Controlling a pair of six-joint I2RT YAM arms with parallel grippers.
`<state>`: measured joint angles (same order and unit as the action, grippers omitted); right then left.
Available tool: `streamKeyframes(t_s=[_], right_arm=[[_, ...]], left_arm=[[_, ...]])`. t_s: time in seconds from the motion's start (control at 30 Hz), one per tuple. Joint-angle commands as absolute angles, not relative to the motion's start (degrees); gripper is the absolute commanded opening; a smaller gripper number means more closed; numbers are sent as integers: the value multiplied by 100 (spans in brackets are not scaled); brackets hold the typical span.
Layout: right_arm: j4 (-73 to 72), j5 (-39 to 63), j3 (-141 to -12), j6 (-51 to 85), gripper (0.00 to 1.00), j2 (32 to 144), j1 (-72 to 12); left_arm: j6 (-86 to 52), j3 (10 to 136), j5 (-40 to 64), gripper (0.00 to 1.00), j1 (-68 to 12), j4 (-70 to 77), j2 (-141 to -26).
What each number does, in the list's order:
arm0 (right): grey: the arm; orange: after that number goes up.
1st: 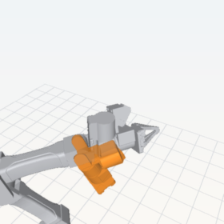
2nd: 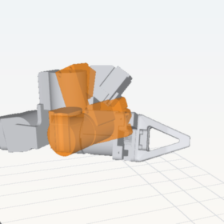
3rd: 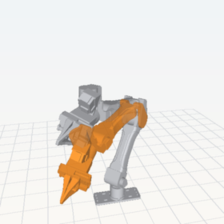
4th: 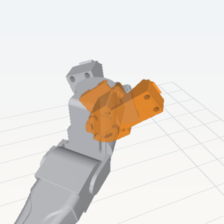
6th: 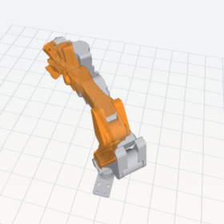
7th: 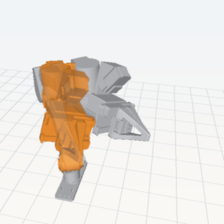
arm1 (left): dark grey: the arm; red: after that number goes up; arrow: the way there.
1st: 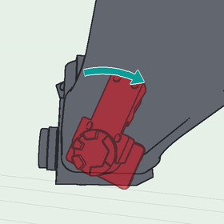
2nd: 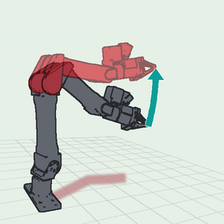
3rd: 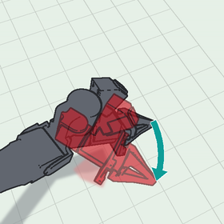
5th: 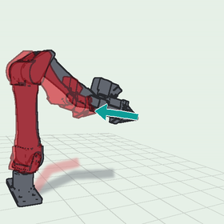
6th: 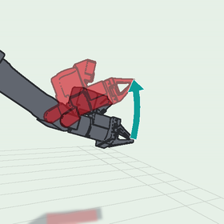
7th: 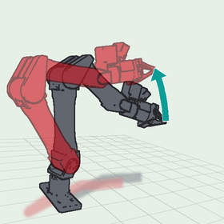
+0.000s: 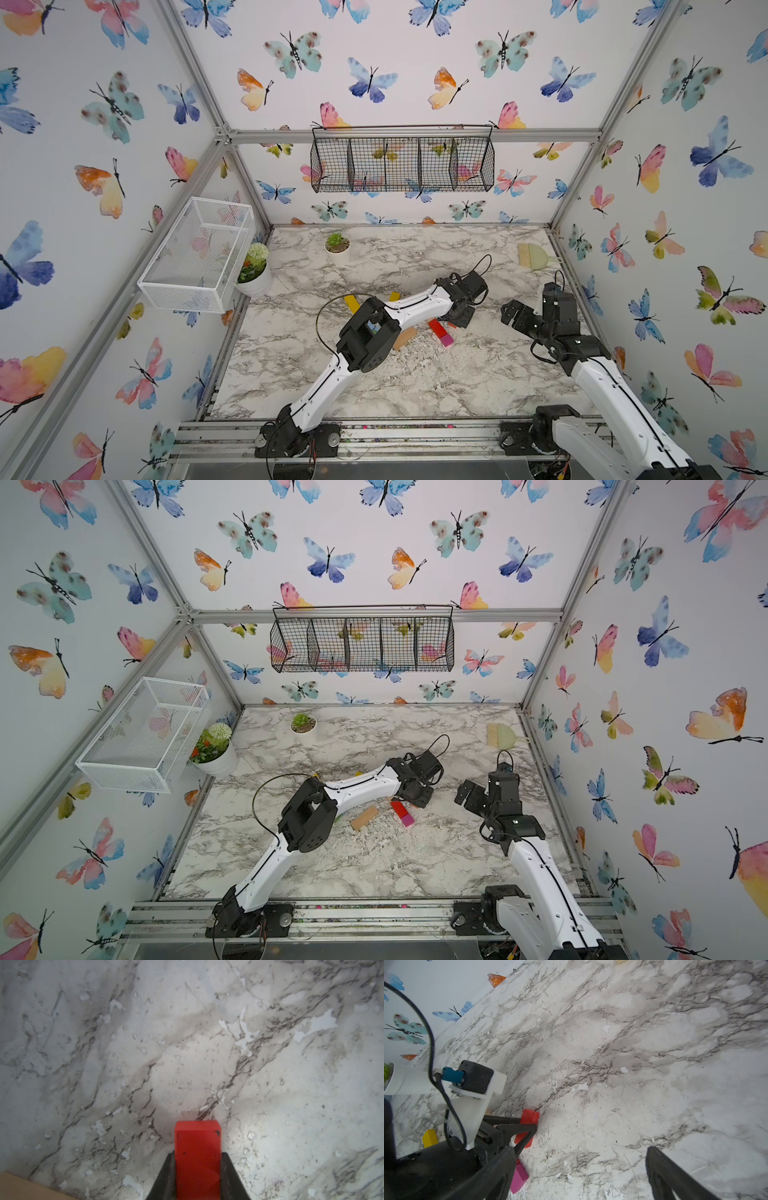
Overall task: Assemble the letter v with building blocks
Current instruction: Assemble the building block at the center of the board.
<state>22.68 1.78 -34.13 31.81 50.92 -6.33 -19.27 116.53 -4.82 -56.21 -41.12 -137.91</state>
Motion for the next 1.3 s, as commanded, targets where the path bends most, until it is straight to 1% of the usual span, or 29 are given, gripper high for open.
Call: streamKeyframes(t_s=[0.0,0.57,1.27], right_arm=[[2274,213,-3418,3111,100,5084,-607],[2329,220,-3428,3101,100,5089,-615],[2355,220,-3375,3108,100,5001,-612]], left_arm=[[-1781,11629,-604,23,-5590,-4269,-13810],[-1591,11013,-635,23,-5801,-4056,-13373],[-1571,10821,-703,23,-5947,-4024,-13166]])
